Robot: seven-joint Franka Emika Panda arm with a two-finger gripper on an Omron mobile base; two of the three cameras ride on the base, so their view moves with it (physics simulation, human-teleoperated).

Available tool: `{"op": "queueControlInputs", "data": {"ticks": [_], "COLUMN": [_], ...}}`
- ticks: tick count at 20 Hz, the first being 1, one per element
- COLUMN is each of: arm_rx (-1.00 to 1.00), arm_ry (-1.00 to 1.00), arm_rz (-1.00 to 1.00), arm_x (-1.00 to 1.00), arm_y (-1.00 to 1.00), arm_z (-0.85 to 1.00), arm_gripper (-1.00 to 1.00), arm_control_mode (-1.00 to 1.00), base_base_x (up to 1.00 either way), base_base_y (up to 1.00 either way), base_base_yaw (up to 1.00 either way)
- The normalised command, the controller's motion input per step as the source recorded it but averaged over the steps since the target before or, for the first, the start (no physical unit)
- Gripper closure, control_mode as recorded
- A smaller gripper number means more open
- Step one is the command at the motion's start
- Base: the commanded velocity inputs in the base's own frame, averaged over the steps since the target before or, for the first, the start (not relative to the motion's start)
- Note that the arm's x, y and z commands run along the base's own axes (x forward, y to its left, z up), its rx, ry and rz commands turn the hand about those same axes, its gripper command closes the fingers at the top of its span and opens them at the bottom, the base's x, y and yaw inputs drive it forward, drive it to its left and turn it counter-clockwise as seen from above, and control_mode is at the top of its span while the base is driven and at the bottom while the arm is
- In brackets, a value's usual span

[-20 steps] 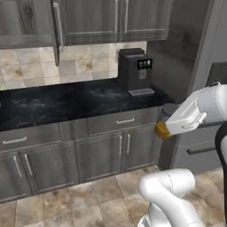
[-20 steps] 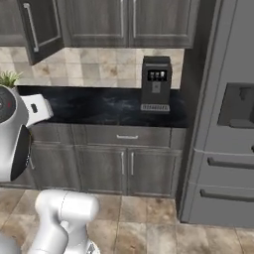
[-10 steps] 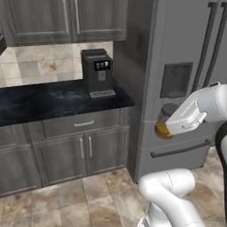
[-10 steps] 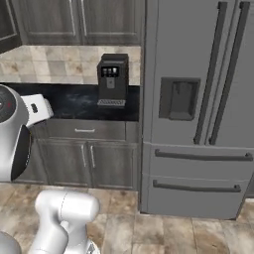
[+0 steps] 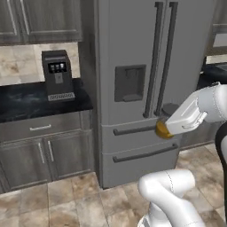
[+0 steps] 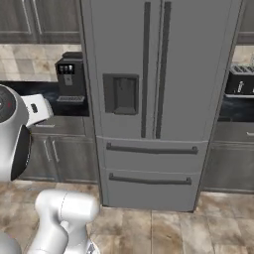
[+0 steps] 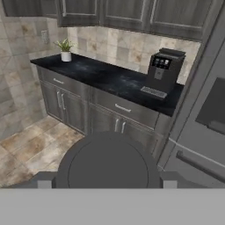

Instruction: Collect the turmeric, ketchup, and shaker from the cabinet and place them next to the stove.

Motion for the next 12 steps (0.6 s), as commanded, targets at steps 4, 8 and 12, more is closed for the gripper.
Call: {"op": "queueControlInputs", "data": {"ticks": [4,8,12], "arm_rx": [0.0,0.0,0.0], "arm_ry": [0.0,0.0,0.0], "arm_rz": [0.0,0.0,0.0], "arm_x": [0.0,0.0,0.0], "arm_y": [0.0,0.0,0.0], "arm_z": [0.0,0.0,0.0], "arm_gripper": [1.0,1.0,1.0], "arm_control_mode": [1.0,1.0,1.0], "base_base_x": [-0.19,-0.14,-0.11], "base_base_y": [-1.0,-1.0,-1.0], "base_base_yaw": [0.0,0.0,0.0]}}
